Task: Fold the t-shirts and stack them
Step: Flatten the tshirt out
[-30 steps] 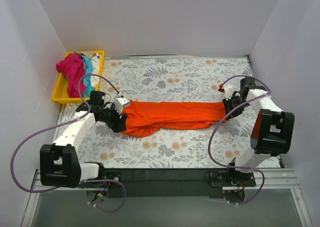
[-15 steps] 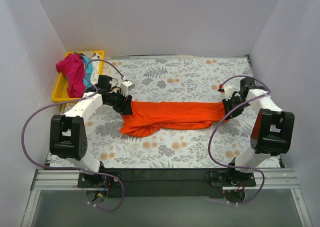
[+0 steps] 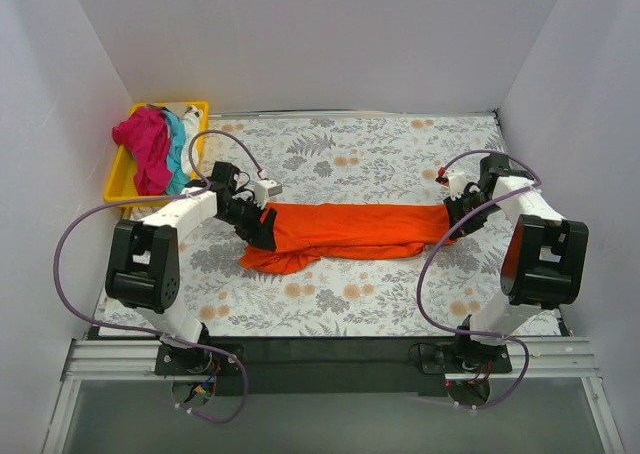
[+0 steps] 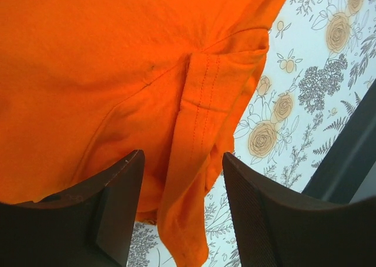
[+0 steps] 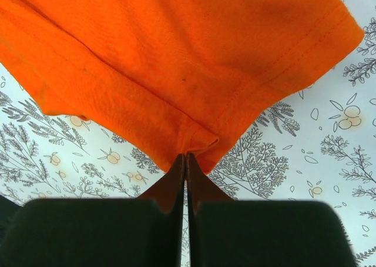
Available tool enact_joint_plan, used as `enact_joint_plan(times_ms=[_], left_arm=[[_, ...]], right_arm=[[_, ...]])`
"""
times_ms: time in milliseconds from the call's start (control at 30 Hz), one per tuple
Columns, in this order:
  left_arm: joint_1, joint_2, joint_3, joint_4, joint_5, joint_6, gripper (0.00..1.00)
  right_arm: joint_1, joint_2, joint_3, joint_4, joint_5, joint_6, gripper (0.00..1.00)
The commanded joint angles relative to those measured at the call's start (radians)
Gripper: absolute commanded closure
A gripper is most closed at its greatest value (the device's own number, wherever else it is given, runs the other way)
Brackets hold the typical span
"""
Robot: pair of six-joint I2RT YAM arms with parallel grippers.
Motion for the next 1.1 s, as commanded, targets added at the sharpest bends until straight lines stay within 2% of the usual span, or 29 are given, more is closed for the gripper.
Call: enact_joint_plan(times_ms=[0, 233, 333, 367, 400, 467, 500, 633, 700, 900, 1067], left_arm=[[-0.026, 0.002, -0.020, 0.050, -0.023, -0.029, 0.47], [-0.061, 0.022, -0.033, 0.052, -0.026, -0.035, 0.49], [-0.061, 0.005, -0.030, 0.044, -0.012, -0.038, 0.64], [-0.061, -0.003, -0.027, 0.040, -0.006, -0.040, 0.64], [-0.061, -0.009, -0.027, 0.037, -0.003, -0.041, 0.77], [-0.061, -0.026, -0.020, 0.024, 0.003, -0.055, 0.89], [-0.061, -0.032, -0.017, 0.020, 0.003, -0.060, 1.00], [-0.040, -0.072, 0.025, 0.020, -0.028, -0.101, 1.00], [-0.005, -0.093, 0.106, 0.023, -0.051, -0.142, 1.00], [0.022, -0.124, 0.388, 0.041, -0.126, -0.227, 1.00], [0.022, -0.153, 0.531, 0.090, -0.207, -0.342, 1.00]], right_arm=[[-0.003, 0.008, 0.039, -0.022, -0.027, -0.004, 0.99], [-0.003, 0.010, 0.045, -0.023, -0.024, -0.004, 0.99], [-0.004, 0.004, 0.044, -0.026, -0.024, -0.004, 0.99], [-0.004, 0.002, 0.044, -0.026, -0.024, -0.004, 0.99], [-0.004, 0.000, 0.047, -0.028, -0.024, -0.004, 0.99], [-0.004, -0.007, 0.050, -0.029, -0.024, -0.002, 0.99], [-0.003, -0.010, 0.053, -0.029, -0.024, -0.004, 0.99], [-0.015, -0.039, 0.086, -0.031, -0.019, 0.012, 0.99], [-0.041, -0.049, 0.126, -0.031, -0.024, 0.028, 0.99], [-0.069, -0.066, 0.368, -0.078, -0.113, 0.079, 0.99], [-0.067, -0.075, 0.633, -0.120, -0.159, 0.119, 0.99]])
